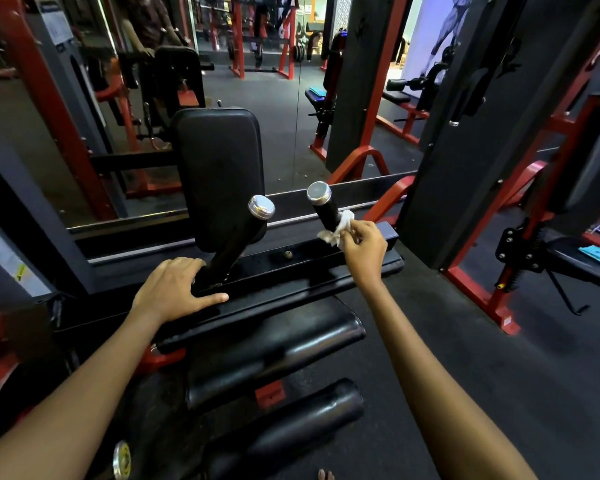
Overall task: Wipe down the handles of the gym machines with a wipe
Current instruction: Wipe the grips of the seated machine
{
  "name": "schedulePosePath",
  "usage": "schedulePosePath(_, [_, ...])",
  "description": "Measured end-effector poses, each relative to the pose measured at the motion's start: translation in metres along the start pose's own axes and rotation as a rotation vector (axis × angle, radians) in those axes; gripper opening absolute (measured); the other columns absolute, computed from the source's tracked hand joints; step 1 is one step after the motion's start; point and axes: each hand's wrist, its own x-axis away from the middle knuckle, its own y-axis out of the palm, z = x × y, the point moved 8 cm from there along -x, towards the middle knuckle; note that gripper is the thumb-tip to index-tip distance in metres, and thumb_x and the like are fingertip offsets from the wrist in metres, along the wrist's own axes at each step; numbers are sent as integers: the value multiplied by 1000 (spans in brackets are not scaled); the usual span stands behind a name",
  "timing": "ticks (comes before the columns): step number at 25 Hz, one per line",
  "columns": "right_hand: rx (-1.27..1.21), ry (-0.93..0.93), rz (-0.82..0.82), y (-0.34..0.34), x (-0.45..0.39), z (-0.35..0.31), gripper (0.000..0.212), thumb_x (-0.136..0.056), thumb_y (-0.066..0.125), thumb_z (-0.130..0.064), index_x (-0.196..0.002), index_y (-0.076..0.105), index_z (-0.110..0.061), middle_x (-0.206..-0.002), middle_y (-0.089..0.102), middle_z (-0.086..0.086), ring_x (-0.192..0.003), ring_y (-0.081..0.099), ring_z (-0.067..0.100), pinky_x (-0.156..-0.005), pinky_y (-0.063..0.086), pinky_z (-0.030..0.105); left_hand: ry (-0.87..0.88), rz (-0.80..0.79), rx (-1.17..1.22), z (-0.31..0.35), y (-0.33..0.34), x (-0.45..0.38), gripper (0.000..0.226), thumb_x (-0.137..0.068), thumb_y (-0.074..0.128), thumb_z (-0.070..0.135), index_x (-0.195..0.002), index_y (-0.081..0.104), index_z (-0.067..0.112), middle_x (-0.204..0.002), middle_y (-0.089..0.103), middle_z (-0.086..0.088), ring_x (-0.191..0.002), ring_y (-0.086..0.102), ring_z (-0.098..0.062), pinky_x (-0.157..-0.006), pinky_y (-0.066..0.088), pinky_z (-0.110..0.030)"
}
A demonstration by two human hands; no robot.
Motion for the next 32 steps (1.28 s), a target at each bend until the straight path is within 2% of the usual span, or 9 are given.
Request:
schedulePosePath(2, [-20, 20, -20, 0, -3, -9, 22, -80, 64, 0, -101, 70, 0, -96, 64, 12, -77, 54, 8, -74, 44, 14, 5, 12, -22, 1, 0, 0, 83, -60, 34, 89, -101, 59, 21, -93, 59, 6, -91, 58, -19, -85, 42, -33])
schedulePosePath(6, [-186, -178, 1, -4, -8, -54, 27, -79, 62, 10, -105, 68, 3, -97, 61, 6, -81, 57, -10, -76, 44, 5, 5, 27, -42, 2, -3, 1, 80, -63, 34, 89, -94, 59, 20, -87, 58, 7, -87, 58, -18, -81, 42, -32])
schedulePosePath(9, [-87, -104, 26, -3, -2, -23, 27, -77, 59, 12, -101, 69, 4, -93, 64, 12, -82, 60, 8, -74, 42, 5, -36, 110, -143, 8, 0, 12, 84, -68, 32, 88, -96, 60, 14, -89, 61, 0, -88, 60, -23, -83, 44, -39])
schedulePosePath(11, [2, 37, -12, -2, 0, 2, 27, -77, 58, 9, -100, 70, 3, -94, 66, 16, -83, 59, 17, -78, 47, 18, -117, 198, -154, 15, 2, 24, 88, -70, 34, 85, -105, 61, 8, -97, 65, -6, -95, 61, -27, -89, 42, -44])
schedulePosePath(13, [-25, 72, -47, -3, -6, -2, 27, -78, 59, 7, -102, 70, 1, -96, 68, 15, -87, 62, 18, -80, 46, 19, -195, 247, -141, 17, 3, 29, 87, -72, 35, 82, -109, 61, 8, -105, 66, -7, -103, 59, -28, -96, 38, -48])
schedulePosePath(19, [-161, -180, -52, -6, -10, -58, 24, -80, 62, 6, -102, 69, 0, -92, 65, 10, -82, 60, 12, -72, 47, 12, -244, 200, -182, 16, 6, 29, 95, -73, 27, 85, -112, 61, 6, -114, 63, -14, -114, 54, -34, -102, 33, -54])
schedulePosePath(24, [17, 34, -82, 5, -14, -12, 18, -79, 54, 0, -72, 68, -9, -70, 58, 8, -66, 48, 13, -63, 38, 27, -345, 122, -242, 16, 6, 29, 104, -68, 25, 86, -125, 56, 5, -125, 56, -20, -128, 40, -43, -106, 9, -67])
schedulePosePath(27, [-12, -49, -100, 0, -22, -51, 27, -81, 54, 4, -101, 71, -5, -94, 65, 4, -85, 57, 9, -80, 47, 19, -365, 105, -225, 14, 9, 29, 104, -68, 23, 86, -127, 55, 6, -128, 54, -21, -129, 39, -42, -105, 10, -69])
schedulePosePath(32, [-52, -273, -85, -12, -23, -94, 30, -82, 54, 9, -105, 69, -2, -97, 65, 7, -87, 59, 12, -78, 45, 12, -329, 101, -205, 14, 12, 28, 107, -67, 20, 86, -126, 55, 4, -127, 56, -21, -129, 42, -39, -108, 16, -64])
